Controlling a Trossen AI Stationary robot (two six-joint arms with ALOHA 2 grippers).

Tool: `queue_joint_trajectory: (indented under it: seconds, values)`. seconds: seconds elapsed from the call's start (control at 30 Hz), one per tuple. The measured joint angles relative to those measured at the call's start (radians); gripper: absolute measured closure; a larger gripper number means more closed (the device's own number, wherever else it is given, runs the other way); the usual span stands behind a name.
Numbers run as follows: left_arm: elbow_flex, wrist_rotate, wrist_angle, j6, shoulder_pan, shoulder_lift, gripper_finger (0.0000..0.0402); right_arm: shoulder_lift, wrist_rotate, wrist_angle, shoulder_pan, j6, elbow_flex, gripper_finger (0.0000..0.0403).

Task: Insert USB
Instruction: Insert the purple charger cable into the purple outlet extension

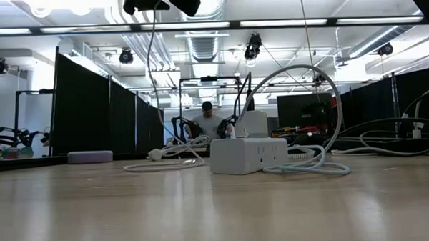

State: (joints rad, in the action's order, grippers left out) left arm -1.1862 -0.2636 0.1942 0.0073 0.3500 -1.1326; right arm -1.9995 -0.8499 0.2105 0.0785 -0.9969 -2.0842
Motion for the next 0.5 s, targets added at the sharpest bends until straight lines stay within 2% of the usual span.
queue_joint_trajectory:
  seconds: [0.17,0.3,0.5]
  values:
    - [0.0,0.0,-0.002,-0.02,-0.001,-0.009,0.0134,0.0,-0.015,-0.008,-0.001,-0.037,0.0,0.04]
    - [0.0,0.0,-0.012,-0.029,-0.002,-0.009,0.0151,0.0,-0.018,-0.009,-0.003,-0.046,0.0,0.04]
    - [0.001,0.119,-0.008,0.093,-0.001,-0.006,0.0227,0.002,0.002,-0.007,-0.022,-0.184,0.0,0.04]
